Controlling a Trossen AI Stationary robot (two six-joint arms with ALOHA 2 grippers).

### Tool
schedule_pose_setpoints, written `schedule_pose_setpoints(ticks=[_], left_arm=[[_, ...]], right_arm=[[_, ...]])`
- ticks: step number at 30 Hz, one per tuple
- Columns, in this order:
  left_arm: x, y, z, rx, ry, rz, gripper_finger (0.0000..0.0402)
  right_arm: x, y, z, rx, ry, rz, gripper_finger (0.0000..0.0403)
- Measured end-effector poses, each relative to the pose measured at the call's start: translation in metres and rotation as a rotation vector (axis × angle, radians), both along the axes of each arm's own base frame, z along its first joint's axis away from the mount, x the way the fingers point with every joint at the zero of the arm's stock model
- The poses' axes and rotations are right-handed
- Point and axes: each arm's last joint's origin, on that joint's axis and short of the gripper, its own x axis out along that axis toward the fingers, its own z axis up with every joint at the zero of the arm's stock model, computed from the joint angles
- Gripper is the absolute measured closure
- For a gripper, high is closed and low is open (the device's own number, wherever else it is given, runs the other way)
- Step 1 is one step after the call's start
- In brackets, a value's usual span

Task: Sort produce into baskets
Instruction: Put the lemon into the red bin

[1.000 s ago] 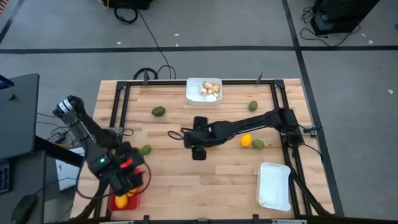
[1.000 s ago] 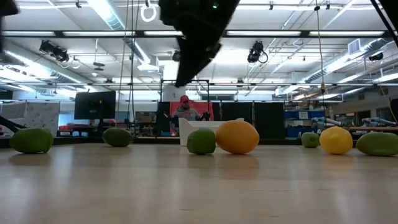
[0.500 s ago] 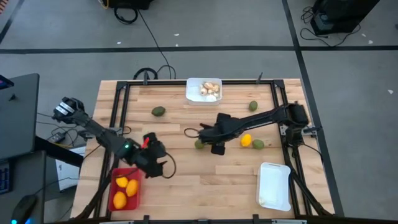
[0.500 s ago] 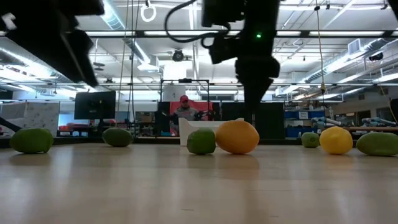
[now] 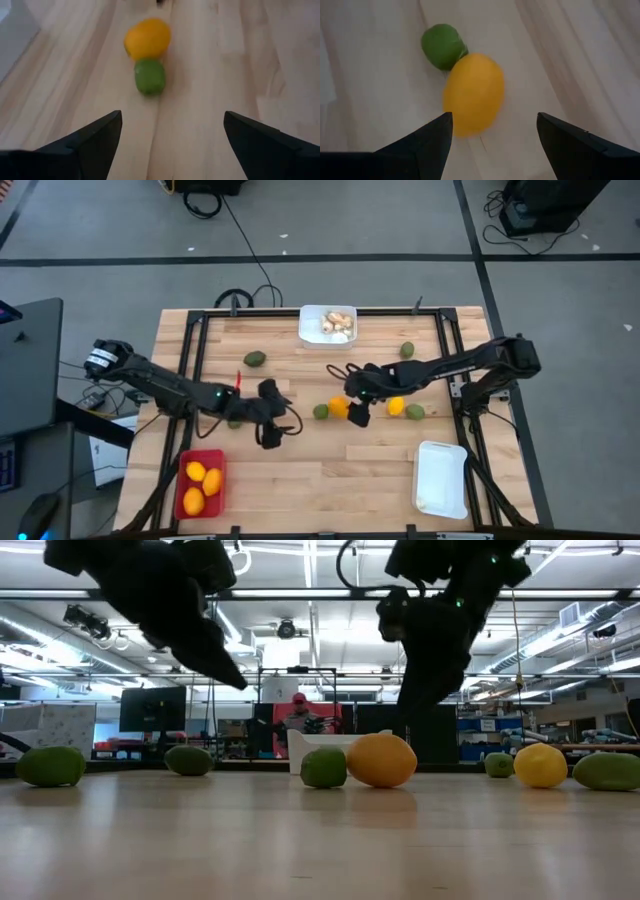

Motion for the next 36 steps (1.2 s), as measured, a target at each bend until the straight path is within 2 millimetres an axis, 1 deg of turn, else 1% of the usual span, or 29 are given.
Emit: schedule_pose_setpoints(ticks=[2,8,11,15,20,25,27,30,34,36], left_arm=[[0.002,0.003,0.001,0.005,-0.024,0.001,0.0046],[0.004,0.008,0.001,0.021,-0.025,0.004,0.0046],[0.004,0.009,0.002,0.024,-0.030,0.008,0.0046],[0.005,0.009,0.003,0.022,-0.052,0.015,0.0046],[0.006,0.009,0.004,0.023,-0.066,0.028,0.0046],[0.006,0.009,0.005,0.012,-0.079,0.045,0.0046],[0.007,0.009,0.006,0.019,-0.089,0.063,0.0046],[0.006,0.011,0.005,0.022,-0.098,0.146,0.0046],[0.007,0.009,0.002,0.026,-0.091,0.145,0.0046],[0.010,0.008,-0.001,0.024,-0.092,0.144,0.0046]], right_arm=[[0.000,0.000,-0.008,0.011,-0.029,0.006,0.0105],[0.003,0.001,-0.019,0.031,-0.136,0.030,0.0105],[0.002,0.000,-0.022,0.012,-0.148,0.028,0.0105],[0.001,-0.001,-0.033,0.016,-0.166,0.034,0.0105],[0.007,0.000,-0.053,0.042,-0.152,0.064,0.0105],[0.014,0.001,-0.063,0.042,-0.175,0.096,0.0109],[0.015,0.001,-0.063,0.041,-0.179,0.096,0.0117],[0.016,0.000,-0.063,0.030,-0.187,0.090,0.0140],[0.016,0.000,-0.061,0.014,-0.198,0.079,0.0179],[0.017,0.000,-0.059,0.008,-0.221,0.075,0.0186]])
